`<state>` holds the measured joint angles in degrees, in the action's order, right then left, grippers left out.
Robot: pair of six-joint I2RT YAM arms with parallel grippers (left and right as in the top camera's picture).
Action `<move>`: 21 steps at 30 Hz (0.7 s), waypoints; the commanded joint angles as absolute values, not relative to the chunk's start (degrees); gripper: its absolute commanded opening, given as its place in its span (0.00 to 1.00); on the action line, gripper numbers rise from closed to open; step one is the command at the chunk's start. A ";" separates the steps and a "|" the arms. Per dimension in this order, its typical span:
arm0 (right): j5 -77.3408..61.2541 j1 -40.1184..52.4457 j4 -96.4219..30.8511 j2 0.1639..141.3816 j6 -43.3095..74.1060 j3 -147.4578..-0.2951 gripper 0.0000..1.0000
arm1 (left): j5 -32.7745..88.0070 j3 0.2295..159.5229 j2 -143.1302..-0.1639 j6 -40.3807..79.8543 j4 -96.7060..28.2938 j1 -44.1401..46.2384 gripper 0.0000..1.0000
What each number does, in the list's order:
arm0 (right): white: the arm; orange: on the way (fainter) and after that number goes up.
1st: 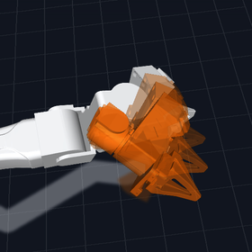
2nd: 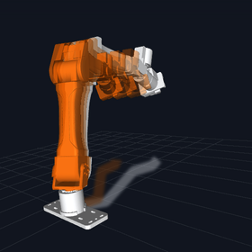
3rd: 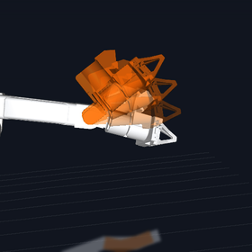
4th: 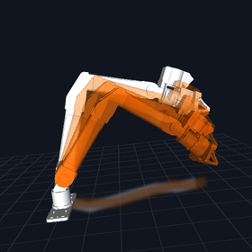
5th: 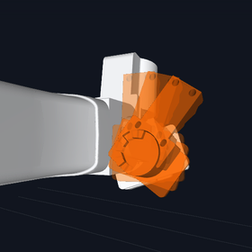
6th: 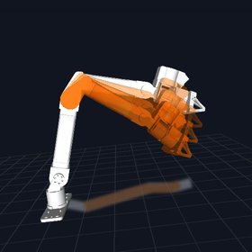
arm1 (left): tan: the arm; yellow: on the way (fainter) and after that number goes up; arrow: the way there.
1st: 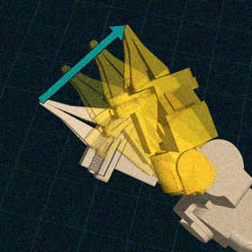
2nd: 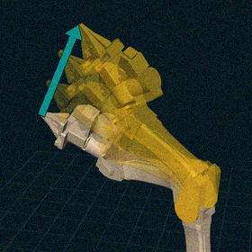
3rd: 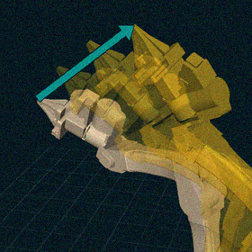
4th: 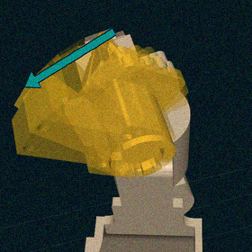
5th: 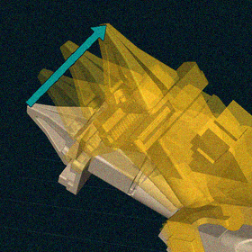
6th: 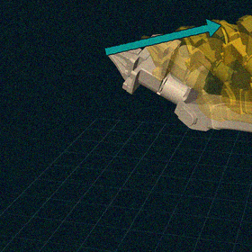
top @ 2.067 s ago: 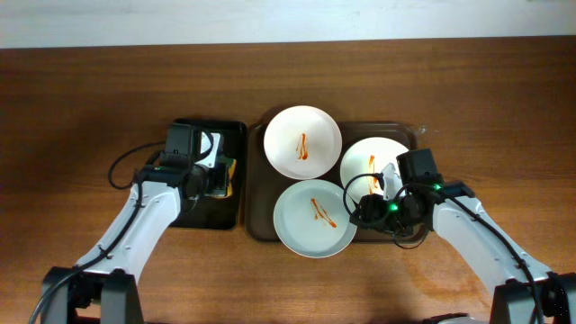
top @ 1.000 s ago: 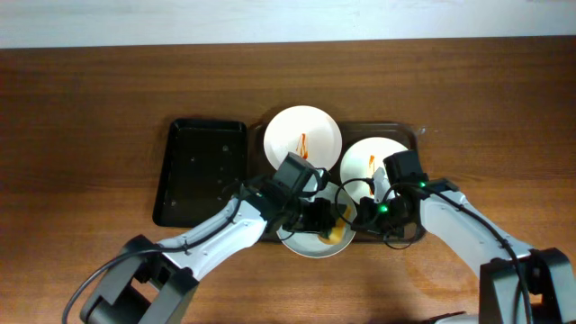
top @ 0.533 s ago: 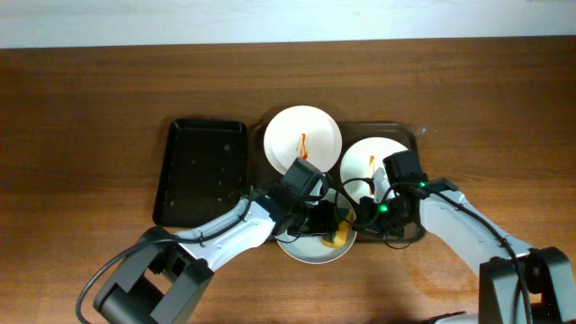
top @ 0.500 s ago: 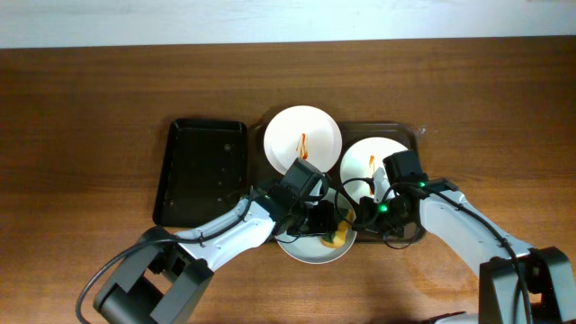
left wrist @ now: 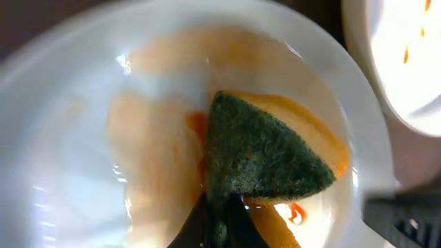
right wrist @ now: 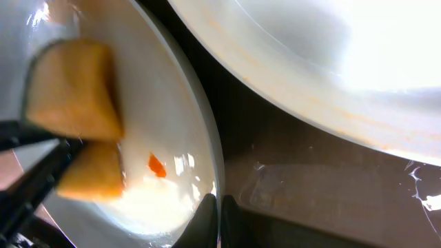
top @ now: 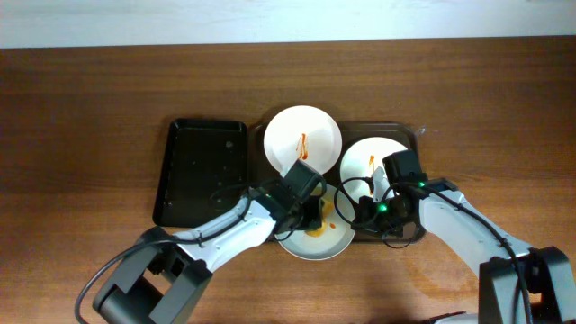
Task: Clean dirty plates on tray and stack at the side
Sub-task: 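Scrub the front plate with the sponge in the left gripper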
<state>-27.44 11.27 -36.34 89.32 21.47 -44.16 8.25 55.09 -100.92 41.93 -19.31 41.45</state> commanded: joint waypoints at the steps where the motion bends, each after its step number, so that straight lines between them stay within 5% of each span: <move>1: -27.22 11.66 -36.60 89.65 21.54 -44.91 0.04 | 0.43 54.43 -100.88 38.33 -20.47 38.79 0.00; 4: -27.20 11.66 -36.62 89.65 21.52 -44.91 0.04 | 2.00 54.50 -97.97 37.65 -20.23 38.30 0.00; 10: -27.20 11.66 -36.60 89.65 21.52 -44.91 0.04 | 24.18 54.54 -93.19 38.20 -11.73 38.35 0.00; 21: -27.22 11.66 -36.60 89.65 21.54 -44.91 0.04 | 26.39 54.46 -98.54 44.84 -13.37 41.08 0.00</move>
